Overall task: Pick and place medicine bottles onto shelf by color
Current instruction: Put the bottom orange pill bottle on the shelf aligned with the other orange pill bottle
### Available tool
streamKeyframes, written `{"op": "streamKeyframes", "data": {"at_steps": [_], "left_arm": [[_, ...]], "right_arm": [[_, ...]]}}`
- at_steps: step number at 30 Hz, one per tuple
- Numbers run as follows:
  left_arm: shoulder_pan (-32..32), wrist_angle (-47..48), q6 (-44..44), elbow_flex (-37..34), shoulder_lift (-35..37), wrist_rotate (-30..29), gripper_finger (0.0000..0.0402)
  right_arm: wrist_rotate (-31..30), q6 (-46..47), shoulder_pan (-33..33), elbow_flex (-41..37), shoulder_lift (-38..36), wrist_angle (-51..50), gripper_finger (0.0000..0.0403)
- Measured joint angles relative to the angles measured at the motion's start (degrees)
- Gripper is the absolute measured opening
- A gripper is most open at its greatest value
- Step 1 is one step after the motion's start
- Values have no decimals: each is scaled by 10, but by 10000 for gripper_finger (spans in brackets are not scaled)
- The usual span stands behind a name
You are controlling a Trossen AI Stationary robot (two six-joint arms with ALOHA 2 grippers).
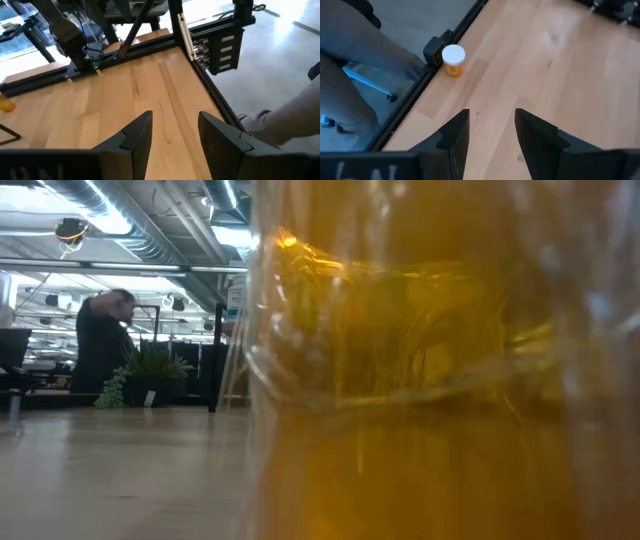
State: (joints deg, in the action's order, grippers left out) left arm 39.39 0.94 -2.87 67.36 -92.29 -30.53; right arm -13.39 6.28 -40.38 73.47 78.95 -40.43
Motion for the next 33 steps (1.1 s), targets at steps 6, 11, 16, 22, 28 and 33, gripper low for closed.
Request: {"op": "streamKeyframes", "data": {"at_steps": [6,11,16,22,28,33], "left_arm": [[8,108,-16,61,0,-2,151],[8,190,-62,94,0,-4,151],[8,218,-91,97,0,-5,151],[8,273,-159,97,0,-5,151],[8,329,-211,97,0,-5,151],[7,345,-223,97,0,-5,151]], "right_arm": [[0,-57,3,0,21,54,161],[6,-109,17,6,45,92,161],[61,-111,56,42,67,83,161],[103,-141,90,62,104,58,161],[107,-168,92,81,161,52,161],[112,-174,94,129,225,39,161]]}}
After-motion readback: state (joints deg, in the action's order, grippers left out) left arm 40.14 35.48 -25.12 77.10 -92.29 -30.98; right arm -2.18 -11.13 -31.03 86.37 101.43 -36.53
